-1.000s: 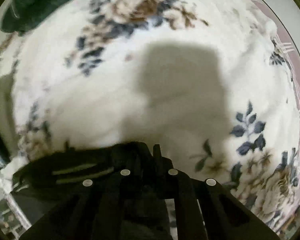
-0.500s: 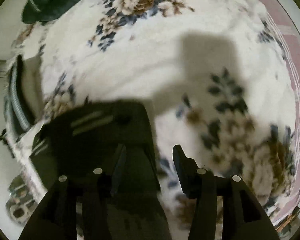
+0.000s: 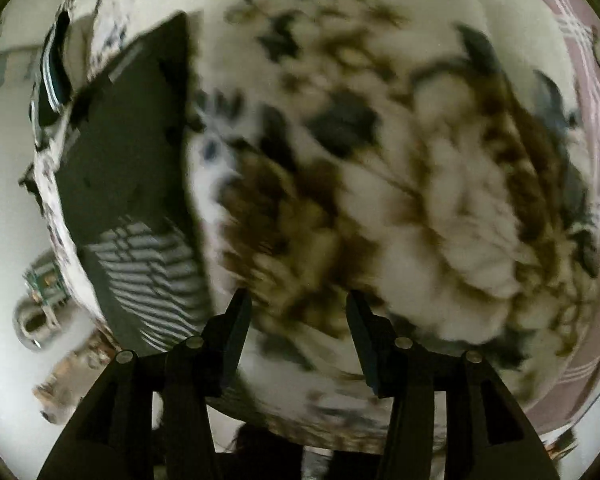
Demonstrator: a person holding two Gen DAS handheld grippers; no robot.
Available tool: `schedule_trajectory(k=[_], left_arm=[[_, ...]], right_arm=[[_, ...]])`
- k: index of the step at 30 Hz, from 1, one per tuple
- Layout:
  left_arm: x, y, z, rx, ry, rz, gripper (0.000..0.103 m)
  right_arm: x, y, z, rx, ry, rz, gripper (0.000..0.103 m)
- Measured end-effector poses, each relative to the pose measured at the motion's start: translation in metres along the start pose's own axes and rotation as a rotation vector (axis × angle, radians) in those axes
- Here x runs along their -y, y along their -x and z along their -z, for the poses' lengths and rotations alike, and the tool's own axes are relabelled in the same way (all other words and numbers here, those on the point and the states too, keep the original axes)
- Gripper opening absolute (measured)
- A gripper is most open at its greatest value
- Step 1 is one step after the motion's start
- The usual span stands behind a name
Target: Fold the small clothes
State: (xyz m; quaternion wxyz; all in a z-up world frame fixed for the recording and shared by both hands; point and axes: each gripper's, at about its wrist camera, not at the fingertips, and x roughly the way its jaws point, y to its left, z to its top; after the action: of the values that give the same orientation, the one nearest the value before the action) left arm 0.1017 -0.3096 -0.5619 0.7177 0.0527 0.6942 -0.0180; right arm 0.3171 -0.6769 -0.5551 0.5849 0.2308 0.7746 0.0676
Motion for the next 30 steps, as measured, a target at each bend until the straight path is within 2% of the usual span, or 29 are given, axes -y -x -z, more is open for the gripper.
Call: schedule_trajectory(k=[3, 5, 7, 8, 9, 10, 12, 17, 20, 23, 27, 28, 29, 30], left_arm=[[0.056, -0.029, 0.017, -0.050, -0.061, 0.001, 0.103], [0.072, -0.048, 0.019, -0.080, -0.065, -0.023, 0.102], [0.077, -0.061, 0.015, -0.061, -0.046, -0.066, 0.092], [0.074, -0.059, 0.013, -0.031, -0.019, -0.061, 0.086], [0.072, -0.056, 0.012, -0.011, -0.001, -0.056, 0.065], [0.068, -0.047, 0.012, 0.024, 0.025, -0.049, 0.036], [0.064, -0.035, 0.012, 0.063, 0.036, -0.080, 0.008], [0.041, -0.014, 0.016, 0.108, 0.090, -0.080, 0.007], [0.040, -0.001, 0.016, 0.137, 0.106, -0.082, 0.006], [0.039, 0.006, 0.017, 0.160, 0.100, -0.092, 0.006], [0.057, 0.020, 0.028, 0.180, 0.104, -0.086, 0.006], [0.059, 0.022, 0.028, 0.185, 0.103, -0.077, 0.006], [0.059, 0.022, 0.029, 0.186, 0.099, -0.075, 0.006], [0.056, 0.024, 0.030, 0.187, 0.095, -0.074, 0.006]], right_arm=[[0.022, -0.009, 0.004, -0.021, -0.015, -0.024, 0.051], [0.027, -0.011, 0.000, -0.012, -0.007, -0.039, 0.051], [0.023, -0.010, -0.010, 0.004, 0.018, -0.087, 0.051], [0.017, -0.011, -0.019, 0.011, 0.024, -0.108, 0.051], [0.010, -0.010, -0.028, 0.024, 0.033, -0.148, 0.051], [0.001, -0.010, -0.040, 0.038, 0.040, -0.189, 0.051], [-0.018, -0.010, -0.067, 0.063, 0.042, -0.243, 0.052], [-0.061, -0.022, -0.135, 0.116, 0.030, -0.368, 0.052], [-0.073, -0.025, -0.175, 0.158, -0.007, -0.361, 0.052], [-0.081, -0.039, -0.203, 0.138, -0.057, -0.338, 0.052], [-0.093, -0.057, -0.210, 0.077, -0.098, -0.364, 0.052], [-0.098, -0.057, -0.210, 0.067, -0.080, -0.383, 0.041], [-0.101, -0.058, -0.210, 0.053, -0.058, -0.391, 0.016], [-0.109, -0.054, -0.207, 0.058, -0.009, -0.337, 0.009]])
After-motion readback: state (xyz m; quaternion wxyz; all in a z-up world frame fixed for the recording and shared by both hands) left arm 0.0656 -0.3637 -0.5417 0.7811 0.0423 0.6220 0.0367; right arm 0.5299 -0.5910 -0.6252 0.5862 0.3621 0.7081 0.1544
